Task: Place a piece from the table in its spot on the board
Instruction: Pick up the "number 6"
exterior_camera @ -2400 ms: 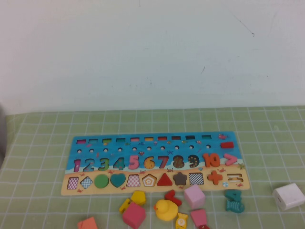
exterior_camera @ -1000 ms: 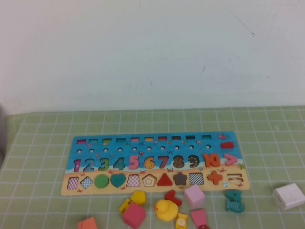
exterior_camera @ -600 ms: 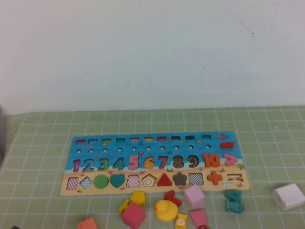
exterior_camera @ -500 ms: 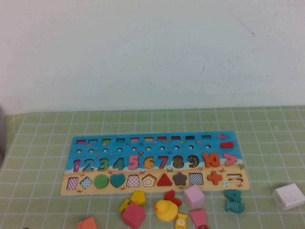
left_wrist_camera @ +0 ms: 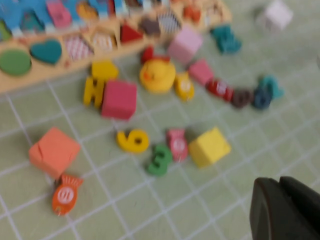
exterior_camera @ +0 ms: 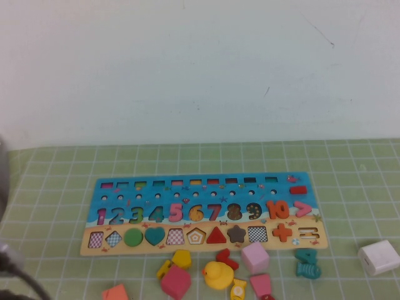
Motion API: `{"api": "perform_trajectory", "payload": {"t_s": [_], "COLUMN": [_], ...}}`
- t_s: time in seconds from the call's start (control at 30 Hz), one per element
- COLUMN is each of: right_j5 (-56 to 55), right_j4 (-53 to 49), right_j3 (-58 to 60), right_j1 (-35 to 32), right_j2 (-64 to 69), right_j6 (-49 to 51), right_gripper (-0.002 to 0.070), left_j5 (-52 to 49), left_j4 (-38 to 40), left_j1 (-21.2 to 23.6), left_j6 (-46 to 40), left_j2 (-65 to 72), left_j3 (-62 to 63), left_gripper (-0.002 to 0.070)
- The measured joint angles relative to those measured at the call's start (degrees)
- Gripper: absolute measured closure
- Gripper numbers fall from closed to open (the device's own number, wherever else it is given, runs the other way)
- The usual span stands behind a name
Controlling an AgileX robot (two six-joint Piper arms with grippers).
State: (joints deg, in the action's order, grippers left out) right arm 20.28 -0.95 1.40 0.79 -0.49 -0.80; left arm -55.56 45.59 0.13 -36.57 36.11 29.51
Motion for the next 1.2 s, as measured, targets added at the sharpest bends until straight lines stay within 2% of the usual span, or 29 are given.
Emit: {"api": "perform_trajectory", "payload": {"t_s": [0.13,0.27,0.43,0.63,0.8,0.93,1.07,1.13,1.2], "right_j5": [0.0,0.0,0.0,0.0,0.0,0.0,0.0,0.0,0.0], "right_j4": [0.0,0.0,0.0,0.0,0.0,0.0,0.0,0.0,0.0], "right_j3": [0.0,0.0,0.0,0.0,0.0,0.0,0.0,0.0,0.0], "right_j1": [0.0,0.0,0.0,0.0,0.0,0.0,0.0,0.0,0.0], "right_j2": [0.0,0.0,0.0,0.0,0.0,0.0,0.0,0.0,0.0], "right_j6": [0.0,0.0,0.0,0.0,0.0,0.0,0.0,0.0,0.0], "right_gripper": [0.0678,0.0678,0.0678,0.0678,0.0678,0.0678,0.0678,0.0678,0.0678], "left_j5": [-1.13,0.89,5.44,11.62,14.83,14.35,13.91,13.81,13.81], "left_j4": [-2.78,-6.34,-14.23,-29.87,-43.16,-48.8,-50.08,-50.2,-50.2], "left_j1": [-0.74,-5.6,-17.34,-34.82,-44.01,-46.35,-46.7,-46.7,-46.77], "left_j6": [-1.34,-0.19,9.18,29.92,46.95,53.33,53.47,53.05,52.99], "left_j2": [6.33,9.35,13.25,20.58,28.53,36.24,42.68,45.93,48.99], "left_j3": [1.81,2.04,2.12,2.12,2.64,6.03,10.86,13.7,16.04], "left_gripper": [0.0676,0.0676,0.0676,0.0676,0.0676,0.0676,0.0668,0.0626,0.0555]}}
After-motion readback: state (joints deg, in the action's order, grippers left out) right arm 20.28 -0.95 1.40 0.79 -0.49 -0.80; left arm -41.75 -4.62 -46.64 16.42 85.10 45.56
